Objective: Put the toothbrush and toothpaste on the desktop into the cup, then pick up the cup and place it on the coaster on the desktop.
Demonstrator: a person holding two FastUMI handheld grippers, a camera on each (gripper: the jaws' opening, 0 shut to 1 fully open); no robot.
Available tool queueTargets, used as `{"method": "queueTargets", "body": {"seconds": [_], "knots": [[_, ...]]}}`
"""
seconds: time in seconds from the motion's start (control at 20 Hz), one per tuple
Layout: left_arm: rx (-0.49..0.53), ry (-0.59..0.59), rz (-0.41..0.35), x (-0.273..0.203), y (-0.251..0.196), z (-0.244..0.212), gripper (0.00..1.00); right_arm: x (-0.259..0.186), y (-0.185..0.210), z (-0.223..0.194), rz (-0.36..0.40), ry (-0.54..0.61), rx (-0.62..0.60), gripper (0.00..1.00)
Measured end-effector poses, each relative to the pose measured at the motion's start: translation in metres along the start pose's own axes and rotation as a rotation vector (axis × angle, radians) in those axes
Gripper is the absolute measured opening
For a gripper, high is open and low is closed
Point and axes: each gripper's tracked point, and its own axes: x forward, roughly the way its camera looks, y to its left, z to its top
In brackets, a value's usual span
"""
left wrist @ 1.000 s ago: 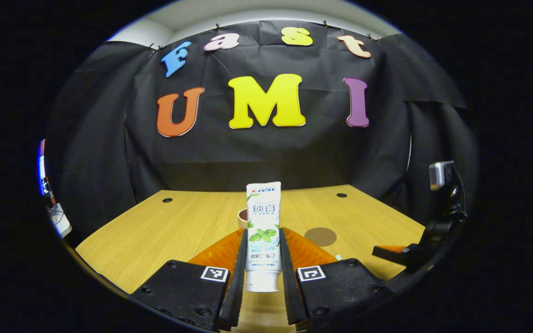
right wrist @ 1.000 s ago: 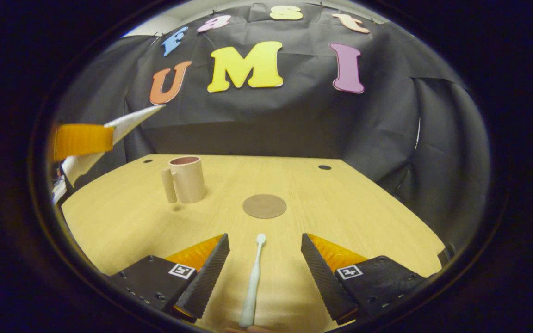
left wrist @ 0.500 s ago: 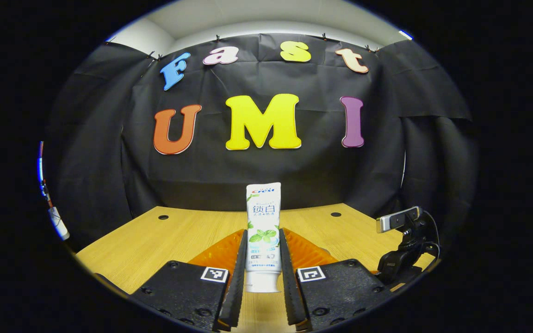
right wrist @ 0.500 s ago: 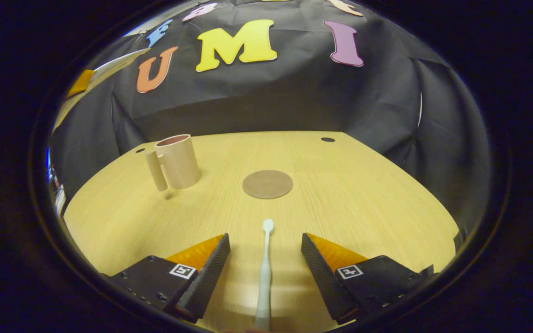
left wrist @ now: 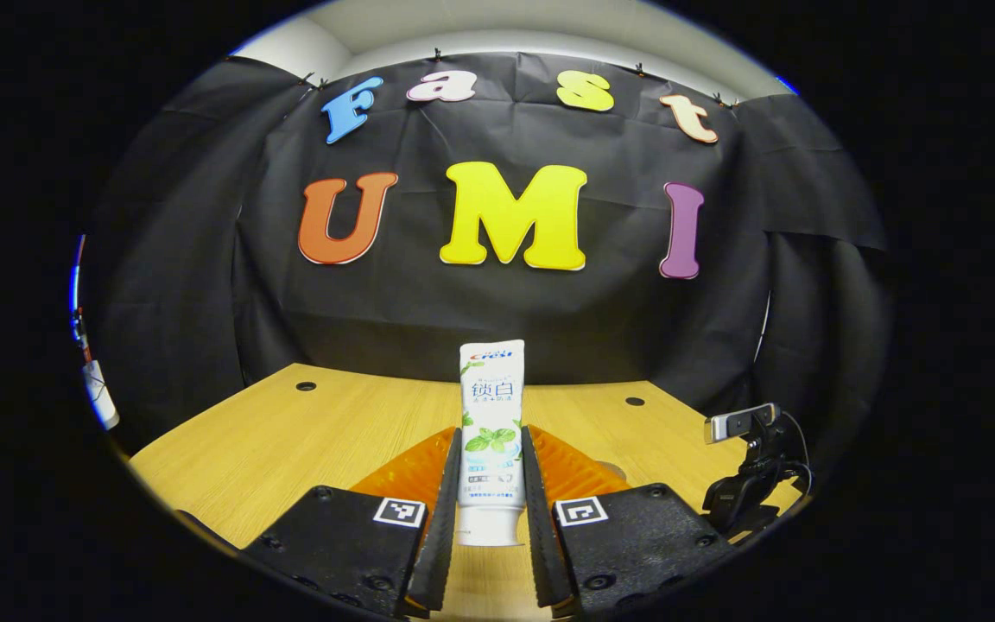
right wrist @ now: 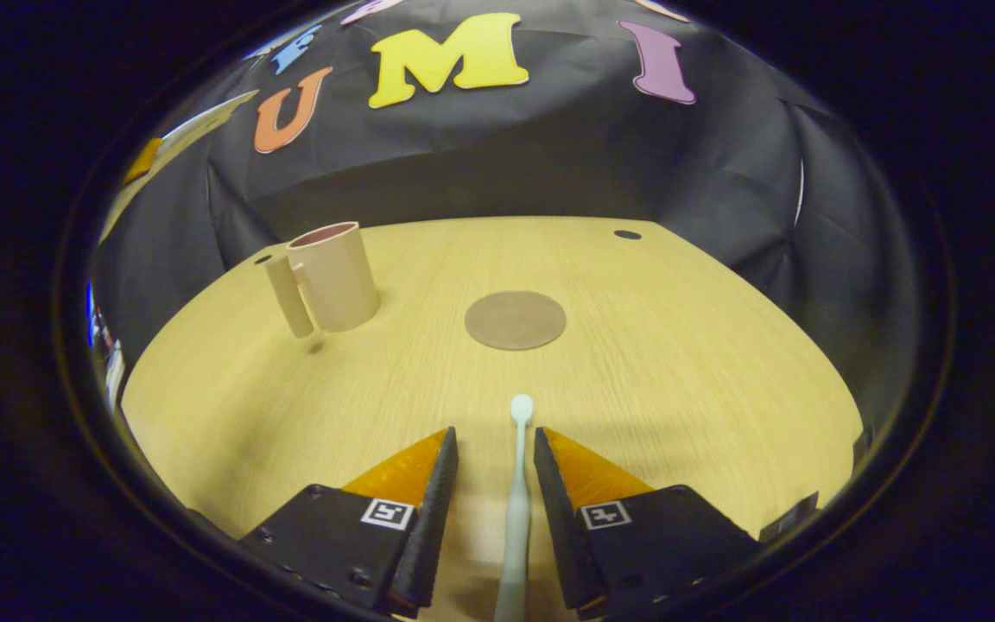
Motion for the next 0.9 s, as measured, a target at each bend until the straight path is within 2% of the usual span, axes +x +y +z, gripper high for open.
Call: {"method": "queueTargets", "body": {"seconds": [0.1,0.15,0.25,0.35,0.6,0.75,0.9], "knots": [[0.008,-0.013,-0.009,-0.003,-0.002,0.004,0.41,0.005,0.000,0.000,0.010,0.006,-0.003,0.33],[0.005,-0.016,-0.012,-0.004,-0.003,0.005,0.41,0.006,0.000,0.001,0.018,0.008,-0.010,0.33],[0.004,-0.021,-0.024,-0.005,-0.005,0.005,0.41,0.004,0.002,0.001,0.024,0.009,-0.007,0.02],[0.005,-0.020,-0.019,-0.004,-0.002,0.005,0.41,-0.005,-0.003,0.014,0.018,0.014,-0.009,0.02],[-0.006,-0.015,-0.001,-0.002,0.006,0.004,0.41,-0.003,-0.001,0.006,0.044,-0.030,0.019,0.00],[-0.014,-0.008,0.007,0.002,0.011,0.000,0.41,-0.024,-0.001,0.022,0.063,-0.119,0.030,0.00],[-0.034,-0.001,0.011,0.004,0.014,-0.001,0.41,-0.046,-0.004,0.042,0.049,-0.226,0.009,0.00]]}}
